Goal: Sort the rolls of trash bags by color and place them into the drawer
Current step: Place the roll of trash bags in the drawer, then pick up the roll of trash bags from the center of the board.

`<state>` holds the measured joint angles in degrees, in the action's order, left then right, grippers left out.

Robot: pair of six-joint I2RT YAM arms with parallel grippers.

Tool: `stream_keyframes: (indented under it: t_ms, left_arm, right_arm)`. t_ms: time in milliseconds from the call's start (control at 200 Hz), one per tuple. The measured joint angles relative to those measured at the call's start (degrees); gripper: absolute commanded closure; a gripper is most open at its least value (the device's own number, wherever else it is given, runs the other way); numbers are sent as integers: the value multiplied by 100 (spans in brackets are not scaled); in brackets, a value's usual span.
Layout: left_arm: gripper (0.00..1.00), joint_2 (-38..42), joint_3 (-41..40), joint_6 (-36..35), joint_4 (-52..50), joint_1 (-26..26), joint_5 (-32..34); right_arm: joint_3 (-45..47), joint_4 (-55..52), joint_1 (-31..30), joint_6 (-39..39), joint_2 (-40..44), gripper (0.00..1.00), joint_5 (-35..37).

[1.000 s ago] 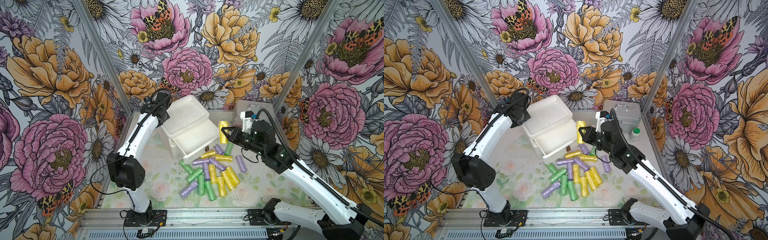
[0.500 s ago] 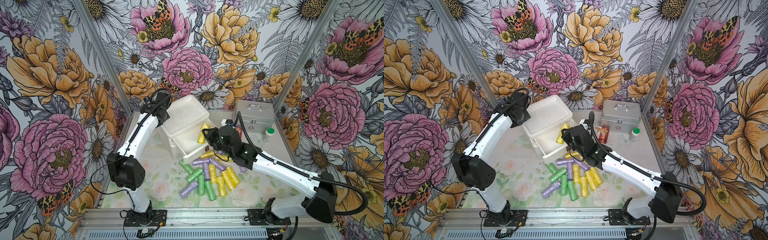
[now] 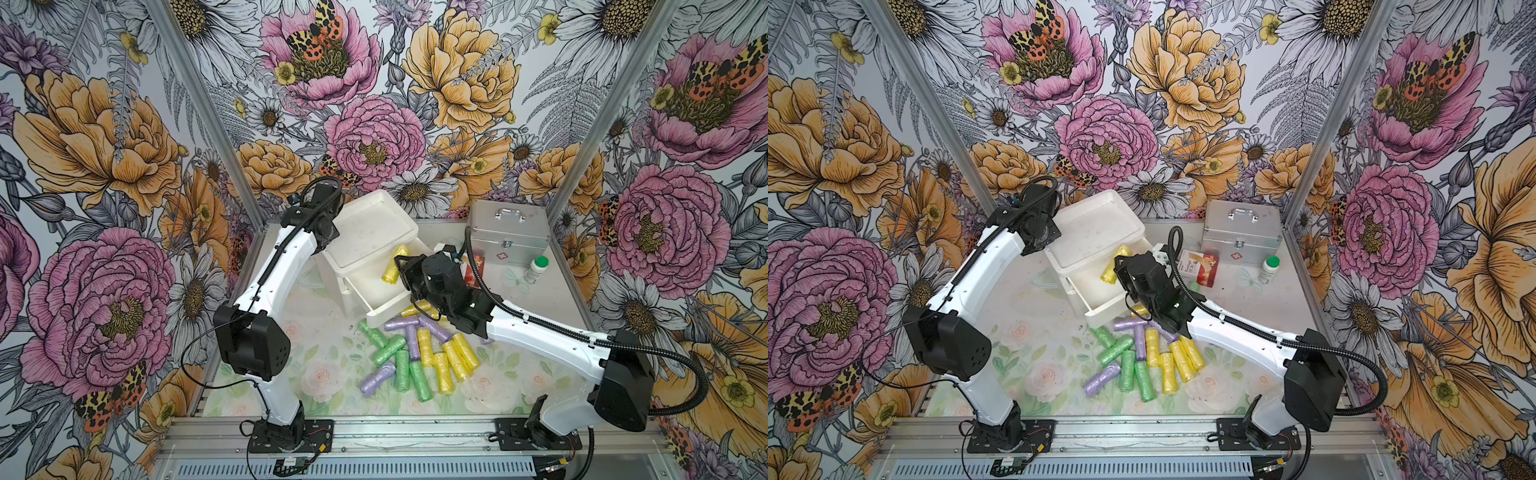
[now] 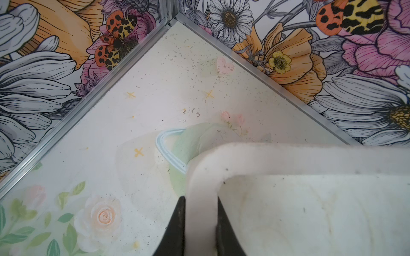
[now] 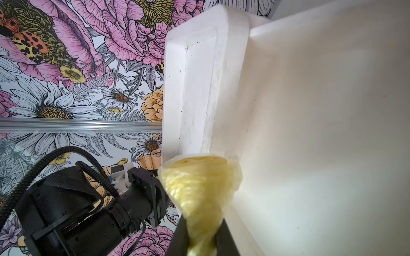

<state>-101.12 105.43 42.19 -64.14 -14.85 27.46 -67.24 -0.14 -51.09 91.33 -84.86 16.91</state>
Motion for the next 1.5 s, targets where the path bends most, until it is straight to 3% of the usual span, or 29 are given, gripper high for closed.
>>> stream_keyframes:
  t_ms: [70,190,225,315,490,641,941,1121,1321,1501]
  left_arm:
    - [100,-7,9,4,-7,0,0]
    - [100,-13,22,7,-20,0,0]
    - [100,-13,22,7,-20,0,0]
    - [100,-13,22,7,-22,0,0]
    - [100,-13,20,7,-20,0,0]
    - [100,-11,20,7,-20,0,0]
    - [100,-11,20,2,-17,2,0]
    - [100,-11,17,0,-17,2,0]
    - [100,-11,13,0,-15,2,0]
    - [100,-13,13,0,-15,2,0]
  right_arm:
    - [0,20,0,48,-11,79,2]
    - [0,96,-2,144,-83,34,-9]
    - [0,127,-9,144,-114,26,-20]
    - [0,155,-15,131,-162,16,-114]
    - [-4,55,-20,-181,-157,15,-350]
    - [103,-61,81,-717,50,20,-693]
    - [540,-1600,774,-3423,1716,23,-1137]
    - [1123,-2610,940,-4763,1906,28,-1298]
    - [2444,-3421,944,-5108,1554,30,-1222]
    - [2629,-3628,968,-5224,1613,33,-992]
